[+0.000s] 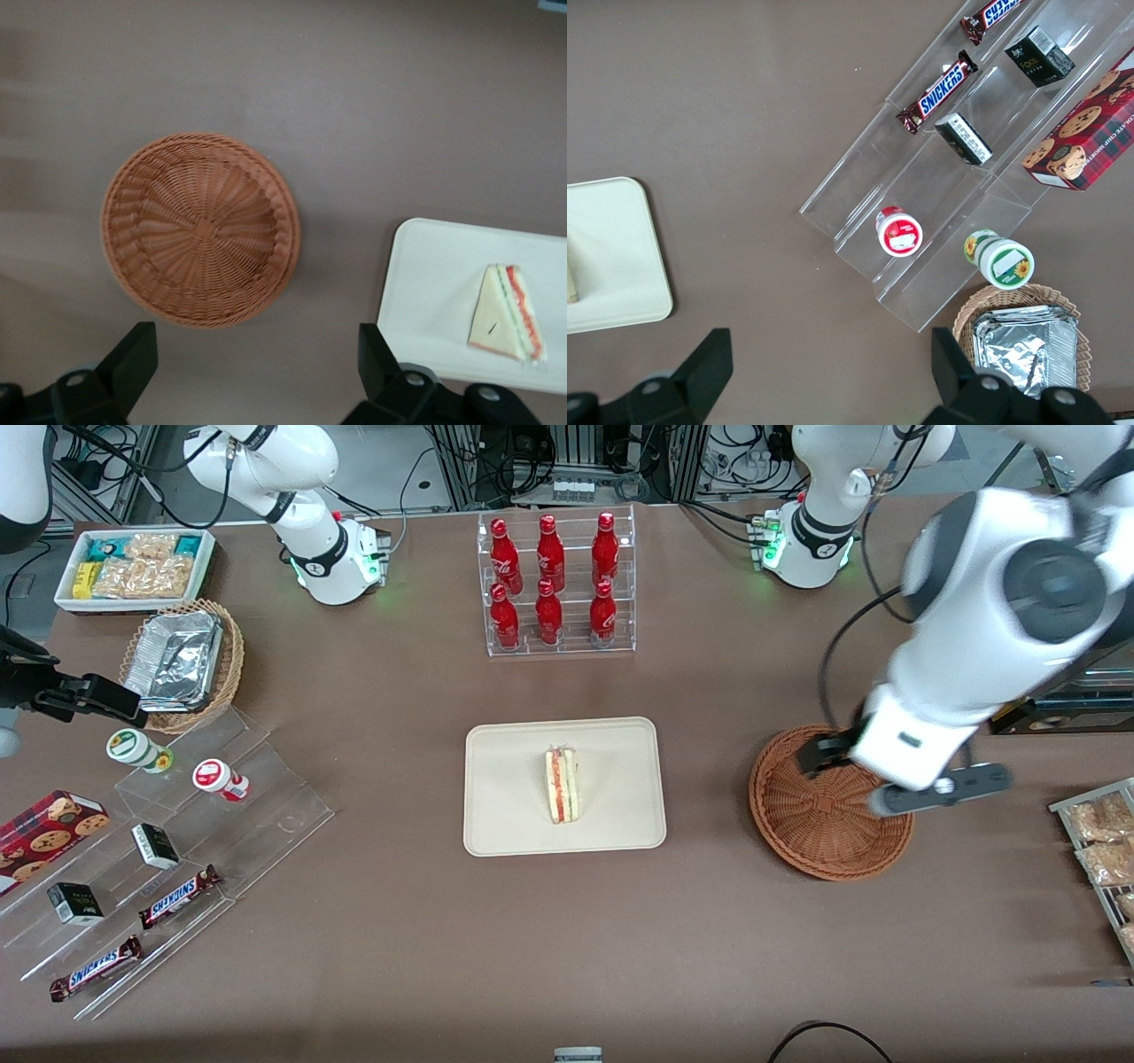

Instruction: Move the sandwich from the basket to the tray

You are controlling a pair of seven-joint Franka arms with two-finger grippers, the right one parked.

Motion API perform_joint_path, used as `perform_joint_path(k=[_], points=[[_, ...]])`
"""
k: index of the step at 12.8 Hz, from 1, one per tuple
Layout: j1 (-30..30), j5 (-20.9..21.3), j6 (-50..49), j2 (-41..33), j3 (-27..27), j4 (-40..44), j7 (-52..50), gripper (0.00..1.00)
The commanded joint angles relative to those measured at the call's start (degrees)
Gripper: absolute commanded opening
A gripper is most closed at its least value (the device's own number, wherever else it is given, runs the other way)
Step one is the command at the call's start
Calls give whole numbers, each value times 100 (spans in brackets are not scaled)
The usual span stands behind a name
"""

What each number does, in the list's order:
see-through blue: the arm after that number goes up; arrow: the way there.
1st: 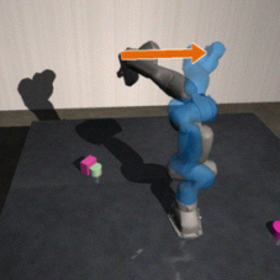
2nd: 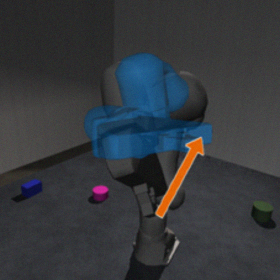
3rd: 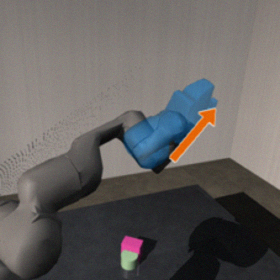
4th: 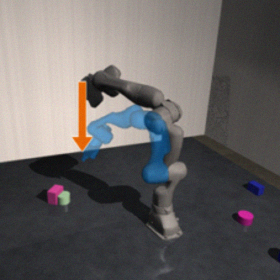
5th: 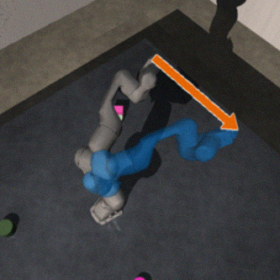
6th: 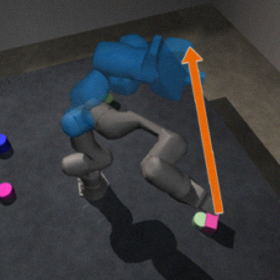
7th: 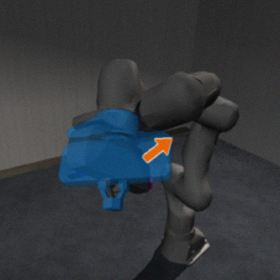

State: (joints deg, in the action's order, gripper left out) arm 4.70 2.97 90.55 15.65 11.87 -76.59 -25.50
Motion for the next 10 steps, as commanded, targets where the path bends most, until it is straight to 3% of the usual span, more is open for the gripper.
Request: perform_joint_path(k=[1,4,10], points=[[-399,-201,-64,-684,52,-715,702,100],[-602,-201,-55,-1194,35,-1243,1133,100],[-286,-201,-187,-1547,-1046,-1359,2251,100]])
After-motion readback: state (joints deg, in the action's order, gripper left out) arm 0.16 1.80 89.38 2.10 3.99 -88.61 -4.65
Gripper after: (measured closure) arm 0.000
